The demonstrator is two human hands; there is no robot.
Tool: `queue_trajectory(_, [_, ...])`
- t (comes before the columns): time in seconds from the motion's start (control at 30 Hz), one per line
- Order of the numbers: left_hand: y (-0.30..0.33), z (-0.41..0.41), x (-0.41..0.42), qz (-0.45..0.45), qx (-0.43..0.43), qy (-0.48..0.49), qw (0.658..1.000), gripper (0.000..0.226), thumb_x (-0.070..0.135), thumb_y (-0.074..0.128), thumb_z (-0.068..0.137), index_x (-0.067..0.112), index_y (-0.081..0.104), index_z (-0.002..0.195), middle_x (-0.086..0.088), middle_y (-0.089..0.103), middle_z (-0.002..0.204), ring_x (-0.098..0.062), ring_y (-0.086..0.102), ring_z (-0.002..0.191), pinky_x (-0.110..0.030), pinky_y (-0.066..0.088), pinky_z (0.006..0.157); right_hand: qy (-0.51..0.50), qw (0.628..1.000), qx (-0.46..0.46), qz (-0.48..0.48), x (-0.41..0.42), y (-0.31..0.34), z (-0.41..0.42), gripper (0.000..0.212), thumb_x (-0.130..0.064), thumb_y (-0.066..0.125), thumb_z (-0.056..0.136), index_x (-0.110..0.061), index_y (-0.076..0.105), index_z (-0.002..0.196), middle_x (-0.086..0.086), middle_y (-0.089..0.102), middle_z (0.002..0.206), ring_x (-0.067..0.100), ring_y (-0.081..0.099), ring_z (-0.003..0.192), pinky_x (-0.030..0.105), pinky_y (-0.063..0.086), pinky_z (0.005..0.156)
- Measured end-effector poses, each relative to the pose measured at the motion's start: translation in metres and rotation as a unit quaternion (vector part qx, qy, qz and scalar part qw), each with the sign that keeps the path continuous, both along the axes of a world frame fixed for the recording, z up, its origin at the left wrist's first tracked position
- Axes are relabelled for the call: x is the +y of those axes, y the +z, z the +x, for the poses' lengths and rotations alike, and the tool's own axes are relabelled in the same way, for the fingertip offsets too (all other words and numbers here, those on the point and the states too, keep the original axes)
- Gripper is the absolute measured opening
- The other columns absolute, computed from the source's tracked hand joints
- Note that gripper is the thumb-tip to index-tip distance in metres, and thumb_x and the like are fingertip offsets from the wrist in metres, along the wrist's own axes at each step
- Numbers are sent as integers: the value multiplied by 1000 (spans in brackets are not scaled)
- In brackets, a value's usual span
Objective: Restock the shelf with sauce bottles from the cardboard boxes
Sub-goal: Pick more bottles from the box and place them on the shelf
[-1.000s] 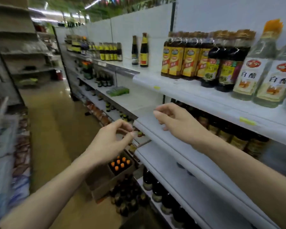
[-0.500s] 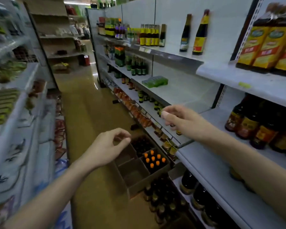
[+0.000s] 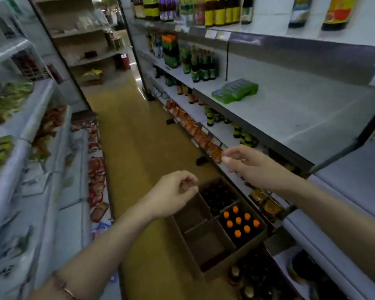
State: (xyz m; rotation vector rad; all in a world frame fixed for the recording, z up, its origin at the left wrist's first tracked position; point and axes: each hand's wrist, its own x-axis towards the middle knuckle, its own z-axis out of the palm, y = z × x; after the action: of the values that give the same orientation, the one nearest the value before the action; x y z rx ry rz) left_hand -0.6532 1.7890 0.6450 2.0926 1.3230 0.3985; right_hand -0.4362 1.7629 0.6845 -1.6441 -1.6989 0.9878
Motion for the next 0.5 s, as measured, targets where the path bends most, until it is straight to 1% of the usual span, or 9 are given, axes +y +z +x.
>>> queue_trajectory(0.07, [-8,9,37,-12,1,-11,1000,20,29,57,95,24,60,114,9,62,106,-2,58,96,-18,49,83,-13,1000,-2,-9,32,-11,6,27,-41,48,99,-26,52,120,-11,57,109,8,56,104,20,43,78])
queue_trajectory(0.13, [-21,19,67,-24,-3,-16,1000,18,28,57,95,25,60,112,8,62,103,-4,59,93,-21,50,82,-29,999,1,-22,56,-25,13,31,-41,49,98,-22,53,123,-10,59,111,11,56,108,25,44,87])
queue_trajectory(0.17, [-30,26,80,-34,-5,-24,999,16,28,57,95,26,58,111,7,62,101,-5,59,92,-20,50,81,-35,999,-3,-23,65,-33,19,32,-40,50,98,-22,53,124,-10,58,110,11,56,108,26,44,90])
queue_trajectory(0.23, [-55,39,105,-69,-4,-47,996,14,27,57,95,29,55,108,10,62,100,-2,59,89,-13,48,75,-57,998,-13,-37,77,-50,30,33,-40,50,98,-23,52,126,-13,56,107,9,56,106,25,44,89])
queue_trajectory(0.33, [-94,65,137,-111,0,-92,989,15,26,57,95,29,54,110,11,60,103,-1,59,89,-9,46,70,-104,992,-13,-69,89,-78,47,35,-39,50,99,-21,51,128,-10,56,106,11,56,104,30,46,92])
queue_trajectory(0.37, [-108,75,147,-122,1,-109,987,17,25,56,96,28,54,112,11,59,105,-3,59,91,-10,46,70,-119,990,-14,-79,93,-89,52,35,-38,49,99,-20,51,129,-9,56,106,12,57,105,30,46,92])
queue_trajectory(0.47, [-146,102,170,-155,7,-155,976,22,25,54,97,23,54,119,9,55,112,-8,58,99,-15,46,76,-169,979,-22,-110,99,-126,63,36,-39,49,99,-19,51,129,-9,56,110,11,56,105,26,45,88])
queue_trajectory(0.5, [-159,110,177,-162,10,-170,972,24,25,54,97,22,54,121,9,54,114,-8,57,100,-15,46,77,-185,976,-20,-117,101,-140,66,36,-40,49,99,-19,51,129,-9,56,111,11,56,105,26,45,89])
